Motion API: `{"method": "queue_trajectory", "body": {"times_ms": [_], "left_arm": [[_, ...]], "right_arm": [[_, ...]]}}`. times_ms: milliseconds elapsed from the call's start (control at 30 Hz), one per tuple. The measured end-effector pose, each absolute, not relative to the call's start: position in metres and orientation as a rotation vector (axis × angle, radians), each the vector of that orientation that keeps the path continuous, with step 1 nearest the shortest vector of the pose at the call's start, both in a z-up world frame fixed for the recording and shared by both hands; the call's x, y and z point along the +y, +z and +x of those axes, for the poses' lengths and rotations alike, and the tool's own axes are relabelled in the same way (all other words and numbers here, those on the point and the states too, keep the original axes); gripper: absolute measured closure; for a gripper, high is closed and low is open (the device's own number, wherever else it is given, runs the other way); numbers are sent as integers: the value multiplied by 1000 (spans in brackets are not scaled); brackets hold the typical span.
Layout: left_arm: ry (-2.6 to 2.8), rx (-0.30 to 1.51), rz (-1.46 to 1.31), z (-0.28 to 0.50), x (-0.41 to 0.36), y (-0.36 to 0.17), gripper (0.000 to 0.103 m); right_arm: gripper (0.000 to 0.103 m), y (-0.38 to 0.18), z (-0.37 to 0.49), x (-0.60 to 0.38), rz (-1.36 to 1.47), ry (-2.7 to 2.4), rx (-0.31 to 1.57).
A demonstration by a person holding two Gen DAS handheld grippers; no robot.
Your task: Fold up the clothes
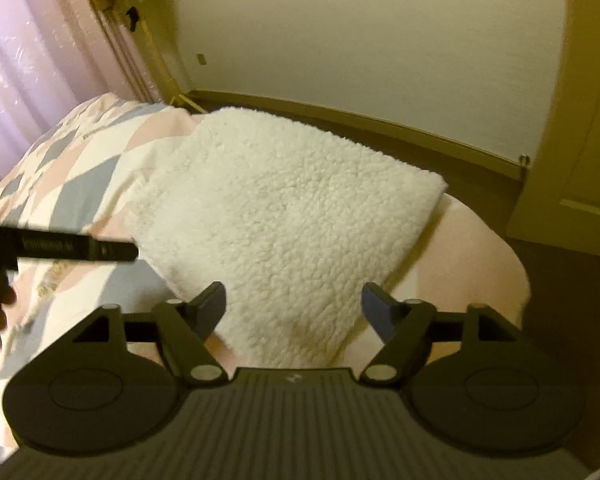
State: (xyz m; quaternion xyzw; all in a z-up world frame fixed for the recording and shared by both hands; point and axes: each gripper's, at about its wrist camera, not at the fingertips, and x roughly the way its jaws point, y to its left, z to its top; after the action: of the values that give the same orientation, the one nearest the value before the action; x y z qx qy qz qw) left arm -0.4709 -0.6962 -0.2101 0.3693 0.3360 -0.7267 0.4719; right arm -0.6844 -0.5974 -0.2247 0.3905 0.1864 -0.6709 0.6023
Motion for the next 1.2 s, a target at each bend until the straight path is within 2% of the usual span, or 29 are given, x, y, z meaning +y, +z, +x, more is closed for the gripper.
{"method": "queue_trajectory", "body": {"times_ms": [167,233,333,467,967,1200], "left_arm": [[-1737,727,929,-467,-659,-165,28],[-1723,703,934,-461,-642,-149,24],[-1688,669,956,-454,-615,-125,20],[-1643,658,953,-441,-584,-103,3],[-1577,663,883,-397,-506,-60,0],[-1601,694,901,-399,-494,-57,0]], "right_arm": [[10,-172,-667,-566,897,-1599,449],[4,-154,-661,-550,891,-1609,438],[1,-134,-653,-528,907,-1615,418],[1,-113,-640,-498,927,-1615,422],[1,-39,-591,-434,815,-1674,474],[1,-26,-586,-416,719,-1753,465]]}}
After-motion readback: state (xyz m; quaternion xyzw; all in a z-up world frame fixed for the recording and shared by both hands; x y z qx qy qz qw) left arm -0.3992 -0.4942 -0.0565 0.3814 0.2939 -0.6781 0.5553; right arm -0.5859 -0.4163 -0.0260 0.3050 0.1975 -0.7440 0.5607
